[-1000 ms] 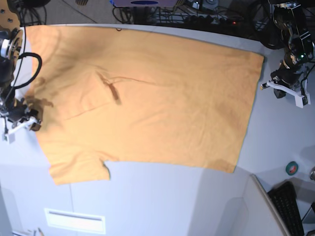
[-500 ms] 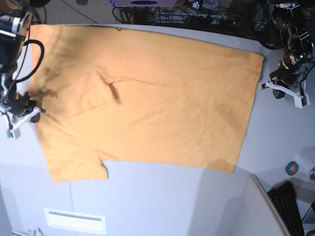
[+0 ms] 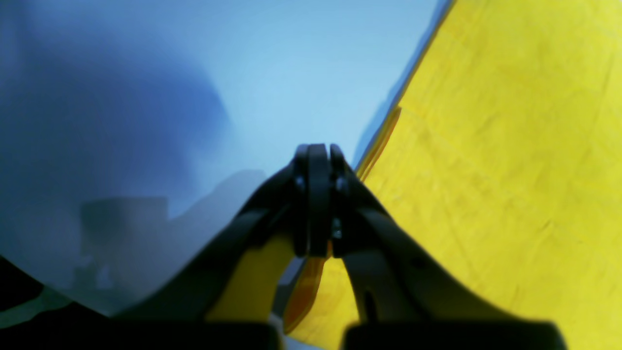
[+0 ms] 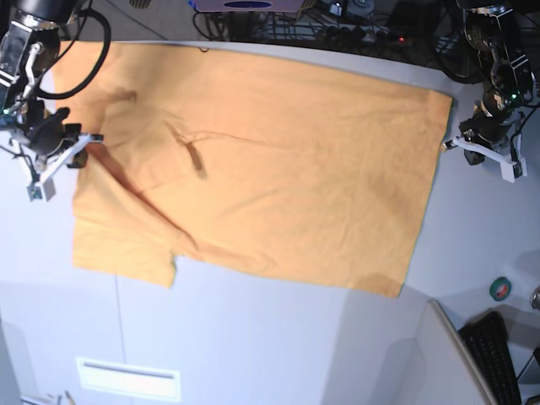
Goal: Layout the t-shirt on the table in an organized manner, then fold the t-shirt properly
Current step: 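Grasp the shirt's side edge with the right gripper, then the left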
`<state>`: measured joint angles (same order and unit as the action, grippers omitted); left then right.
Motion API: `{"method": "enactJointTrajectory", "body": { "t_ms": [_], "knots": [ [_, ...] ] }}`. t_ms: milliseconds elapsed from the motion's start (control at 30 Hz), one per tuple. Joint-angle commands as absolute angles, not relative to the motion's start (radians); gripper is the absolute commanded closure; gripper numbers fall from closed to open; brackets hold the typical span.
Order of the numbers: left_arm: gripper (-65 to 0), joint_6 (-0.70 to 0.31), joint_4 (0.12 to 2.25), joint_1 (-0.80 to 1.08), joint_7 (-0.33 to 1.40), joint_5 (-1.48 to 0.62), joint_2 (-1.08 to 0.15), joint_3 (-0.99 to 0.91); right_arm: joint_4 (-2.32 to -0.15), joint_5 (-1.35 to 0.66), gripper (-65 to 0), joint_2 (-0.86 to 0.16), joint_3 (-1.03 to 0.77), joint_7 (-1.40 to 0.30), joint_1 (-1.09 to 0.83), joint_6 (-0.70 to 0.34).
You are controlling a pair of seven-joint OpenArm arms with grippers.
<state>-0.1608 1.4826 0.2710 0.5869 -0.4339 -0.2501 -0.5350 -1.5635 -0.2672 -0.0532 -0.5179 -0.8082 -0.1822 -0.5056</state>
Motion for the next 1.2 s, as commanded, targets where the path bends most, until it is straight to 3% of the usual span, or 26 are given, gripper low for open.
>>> {"method": "enactJointTrajectory", "body": {
  "t_ms": [0,100,200,233,267,433,767,1033,1100,1167],
  "knots": [
    [0.0,-0.163,1.497,0.266,0.564,-0.438,-0.266,-0.541,-1.583,-0.277,0.0,-0.059,-0.521,-0.811,-0.183,-0.506],
    [0.0,-0.163,1.497,0.265,0.564,-0.438,-0.266,-0.541,-1.59,-0.278,0.0,-0.042,-0.522,-0.846,-0.189,-0.51],
    [0.0,-0.163,1.497,0.265,0.564,-0.438,-0.266,-0.544,-1.592,-0.28,-27.0,-0.038,-0.526,-0.839,-0.189,-0.513],
    [0.0,-0.163,1.497,0.265,0.564,-0.438,-0.266,-0.544,-1.592,-0.28,-33.5,-0.038,-0.544,-0.835,-0.183,-0.513],
    [0.0,-0.163,1.497,0.265,0.564,-0.438,-0.266,-0.545,-1.59,-0.28,-35.6,-0.036,-0.562,-0.82,-0.177,-0.513],
    [0.0,-0.163,1.495,0.269,0.564,-0.438,-0.268,-0.545,-1.532,-0.272,-33.3,-0.062,-0.616,-0.782,-0.064,-0.507],
    [0.0,-0.162,1.495,0.266,0.564,-0.438,-0.268,-0.545,-0.863,-0.272,-33.3,-0.237,-0.611,-0.72,0.274,-0.507],
    [0.0,-0.162,1.495,0.266,0.564,-0.438,-0.271,-0.545,-0.829,-0.274,-32.4,-0.219,-0.611,-0.705,0.285,-0.507],
    [0.0,-0.162,1.495,0.266,0.564,-0.438,-0.271,-0.545,-0.831,-0.274,-27.3,-0.216,-0.615,-0.699,0.285,-0.507],
    [0.0,-0.162,1.495,0.266,0.564,-0.438,-0.271,-0.545,-0.831,-0.275,-16.7,-0.216,-0.613,-0.674,0.285,-0.507]
  ]
}}
